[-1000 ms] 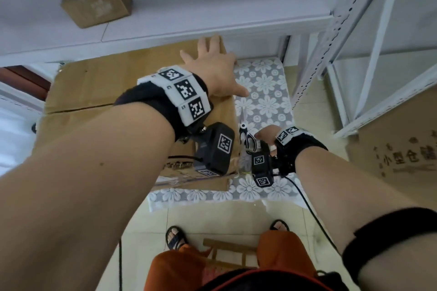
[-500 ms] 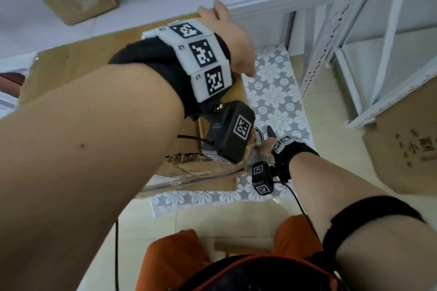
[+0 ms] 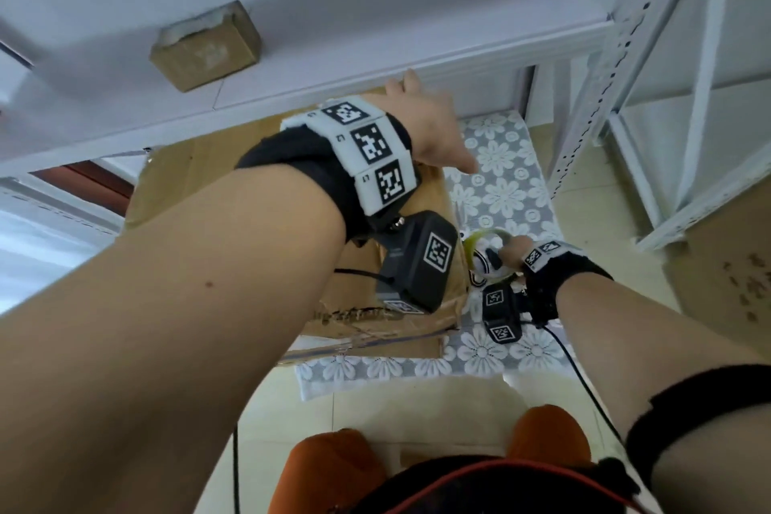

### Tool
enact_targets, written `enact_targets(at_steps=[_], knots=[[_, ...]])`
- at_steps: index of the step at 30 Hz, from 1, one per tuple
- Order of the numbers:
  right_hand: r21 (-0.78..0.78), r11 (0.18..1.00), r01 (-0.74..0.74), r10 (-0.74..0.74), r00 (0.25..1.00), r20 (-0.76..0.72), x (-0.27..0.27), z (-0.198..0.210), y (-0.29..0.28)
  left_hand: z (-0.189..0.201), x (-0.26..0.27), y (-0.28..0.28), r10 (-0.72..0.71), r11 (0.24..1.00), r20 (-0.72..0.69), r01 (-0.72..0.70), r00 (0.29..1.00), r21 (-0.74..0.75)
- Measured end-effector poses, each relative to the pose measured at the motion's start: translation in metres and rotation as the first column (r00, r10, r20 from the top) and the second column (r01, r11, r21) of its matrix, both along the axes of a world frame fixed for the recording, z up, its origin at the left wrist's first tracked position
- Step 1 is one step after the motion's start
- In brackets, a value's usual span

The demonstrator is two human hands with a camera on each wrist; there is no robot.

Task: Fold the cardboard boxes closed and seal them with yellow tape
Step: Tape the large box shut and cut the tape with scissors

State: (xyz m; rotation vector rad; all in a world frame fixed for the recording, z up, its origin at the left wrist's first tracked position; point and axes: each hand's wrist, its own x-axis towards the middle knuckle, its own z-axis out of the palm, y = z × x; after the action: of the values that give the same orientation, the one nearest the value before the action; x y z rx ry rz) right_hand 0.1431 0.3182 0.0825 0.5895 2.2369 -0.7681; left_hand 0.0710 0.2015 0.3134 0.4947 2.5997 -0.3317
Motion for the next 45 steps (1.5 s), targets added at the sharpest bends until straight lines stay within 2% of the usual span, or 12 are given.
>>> enact_targets(at_steps=[2,5,11,14,19,24,28,31,34,37,41,45], knots=[[-0.168,0.975,0.148,-0.163,0.984,-0.077,-0.011,0.028,0.001,0.012,-0.002,-0.009,-0.005,0.996,0.04,0.002,0.999,0.087],[-0.457,0.757,0.468,-0.56,0.824,-0.085,-0.02,0.074,-0.001,0.029,-0.001,-0.023,0.024,0.972,0.096,-0.045,0.995,0.23],[-0.624,0.558,0.547,-0.755,0.647,-0.108,-0.022,0.159,-0.004,0.048,0.007,-0.072,0.201,0.945,0.119,-0.224,0.972,0.237],[-0.702,0.401,0.588,-0.857,0.513,-0.06,-0.023,0.176,-0.014,0.037,0.008,-0.098,0.226,0.933,0.114,-0.249,0.967,0.261],[-0.65,0.545,0.529,-0.784,0.596,-0.173,-0.02,0.194,-0.038,0.027,0.011,-0.118,0.293,0.847,0.06,-0.288,0.954,0.446],[-0.556,0.743,0.372,-0.647,0.614,-0.453,-0.03,0.223,-0.054,0.025,0.018,-0.132,0.326,0.745,0.058,-0.295,0.943,0.599],[-0.524,0.763,0.378,-0.64,0.556,-0.531,-0.042,0.245,-0.065,0.023,0.022,-0.147,0.32,0.788,0.054,-0.297,0.946,0.539],[-0.555,0.735,0.39,-0.652,0.632,-0.42,-0.043,0.252,-0.08,0.022,0.028,-0.162,0.362,0.782,0.024,-0.317,0.932,0.536],[-0.314,0.861,0.4,-0.498,0.789,-0.36,-0.041,0.247,-0.093,0.023,0.029,-0.184,0.514,0.789,-0.097,-0.425,0.853,0.444],[-0.259,0.867,0.427,-0.498,0.775,-0.389,-0.039,0.243,-0.105,0.019,0.029,-0.219,0.684,0.706,-0.139,-0.601,0.716,0.375],[-0.339,0.836,0.432,-0.54,0.761,-0.36,-0.037,0.232,-0.114,0.009,0.027,-0.257,0.878,0.411,0.02,-0.774,0.478,0.482],[-0.331,0.812,0.481,-0.583,0.702,-0.409,-0.034,0.219,-0.124,-0.004,0.026,-0.275,0.908,0.358,0.028,-0.81,0.418,0.464]])
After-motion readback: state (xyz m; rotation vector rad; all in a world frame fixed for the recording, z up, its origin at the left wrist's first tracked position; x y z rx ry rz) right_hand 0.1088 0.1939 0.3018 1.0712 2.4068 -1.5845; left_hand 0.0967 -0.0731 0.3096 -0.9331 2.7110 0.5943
